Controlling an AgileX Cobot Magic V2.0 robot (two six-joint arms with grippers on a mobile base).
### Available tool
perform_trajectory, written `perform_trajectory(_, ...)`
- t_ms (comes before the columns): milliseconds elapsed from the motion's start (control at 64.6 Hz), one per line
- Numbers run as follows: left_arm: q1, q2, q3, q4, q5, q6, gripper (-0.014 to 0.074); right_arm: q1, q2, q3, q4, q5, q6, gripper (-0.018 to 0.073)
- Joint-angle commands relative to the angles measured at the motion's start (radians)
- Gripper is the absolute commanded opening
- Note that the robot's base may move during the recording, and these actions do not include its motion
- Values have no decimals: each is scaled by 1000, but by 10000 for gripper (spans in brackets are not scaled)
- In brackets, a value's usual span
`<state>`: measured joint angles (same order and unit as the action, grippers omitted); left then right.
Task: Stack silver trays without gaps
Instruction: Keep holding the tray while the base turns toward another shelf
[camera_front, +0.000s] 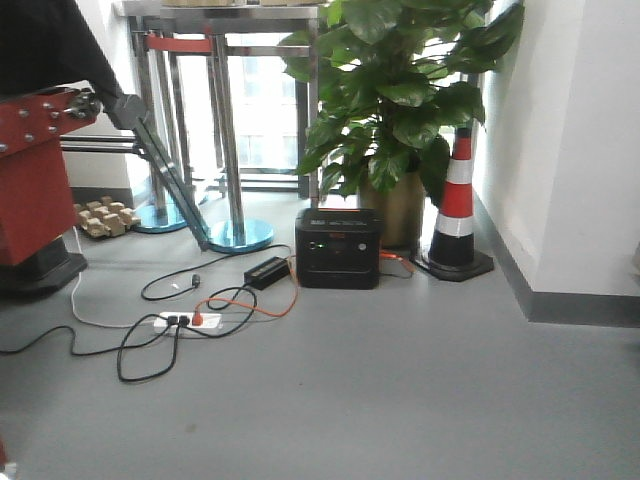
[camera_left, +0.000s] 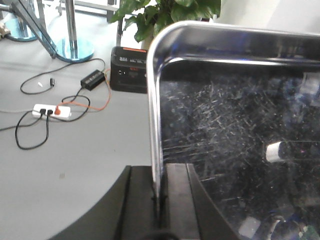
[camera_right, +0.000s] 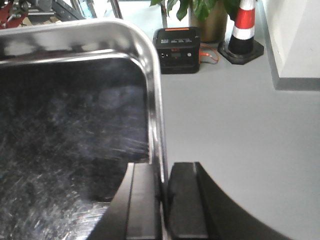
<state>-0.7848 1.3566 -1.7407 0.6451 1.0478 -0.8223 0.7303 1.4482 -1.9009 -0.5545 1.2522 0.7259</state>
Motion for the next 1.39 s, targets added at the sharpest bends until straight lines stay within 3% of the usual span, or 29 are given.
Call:
perform_trajectory(0, -8, -8, -10, 18, -27, -1, -16, 1, -11, -10, -26, -34, -3, -1)
perform_trajectory(1378, -8, -8, -10, 20, -27, -1, -16, 1, -3, -10, -26, -34, -3, -1)
